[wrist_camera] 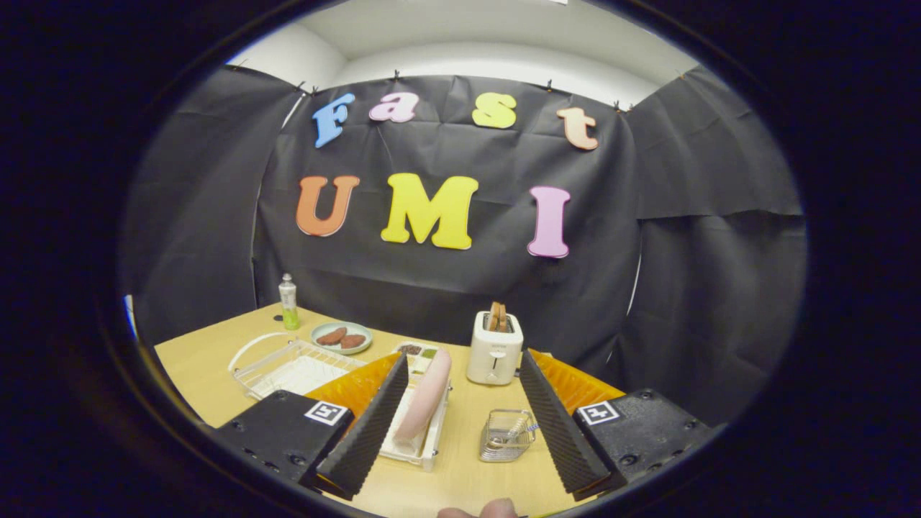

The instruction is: Take the plate from the dish rack, then take the spoon from the basket and place it into the plate.

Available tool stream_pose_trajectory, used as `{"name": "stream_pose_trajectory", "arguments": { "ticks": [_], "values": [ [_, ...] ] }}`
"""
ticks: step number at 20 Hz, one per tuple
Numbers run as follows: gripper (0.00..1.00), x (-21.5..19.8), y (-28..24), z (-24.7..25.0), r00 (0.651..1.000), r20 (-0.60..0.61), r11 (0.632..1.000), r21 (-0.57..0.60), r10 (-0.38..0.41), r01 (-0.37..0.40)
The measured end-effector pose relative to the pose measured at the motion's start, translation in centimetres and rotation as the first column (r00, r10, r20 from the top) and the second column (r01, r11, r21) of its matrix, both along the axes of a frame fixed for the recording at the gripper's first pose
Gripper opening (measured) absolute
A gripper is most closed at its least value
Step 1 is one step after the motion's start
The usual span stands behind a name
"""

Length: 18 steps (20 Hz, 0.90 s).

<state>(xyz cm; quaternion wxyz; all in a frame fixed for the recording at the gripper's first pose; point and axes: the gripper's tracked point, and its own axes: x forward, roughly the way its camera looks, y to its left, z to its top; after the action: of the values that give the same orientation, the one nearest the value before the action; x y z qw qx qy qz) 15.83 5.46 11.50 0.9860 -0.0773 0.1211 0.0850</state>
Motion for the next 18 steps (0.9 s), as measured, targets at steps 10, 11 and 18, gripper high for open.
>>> {"name": "stream_pose_trajectory", "arguments": {
  "ticks": [10,11,18],
  "values": [
    [1.0,8.5,4.4,-3.9,0.883,-0.467,0.997,-0.044,0.039,-0.068],
    [1.0,9.0,4.7,-4.7,0.862,-0.505,0.997,-0.046,0.035,-0.067],
    [1.0,11.9,5.0,-9.8,0.733,-0.679,0.997,-0.072,-0.042,-0.01]
  ]
}}
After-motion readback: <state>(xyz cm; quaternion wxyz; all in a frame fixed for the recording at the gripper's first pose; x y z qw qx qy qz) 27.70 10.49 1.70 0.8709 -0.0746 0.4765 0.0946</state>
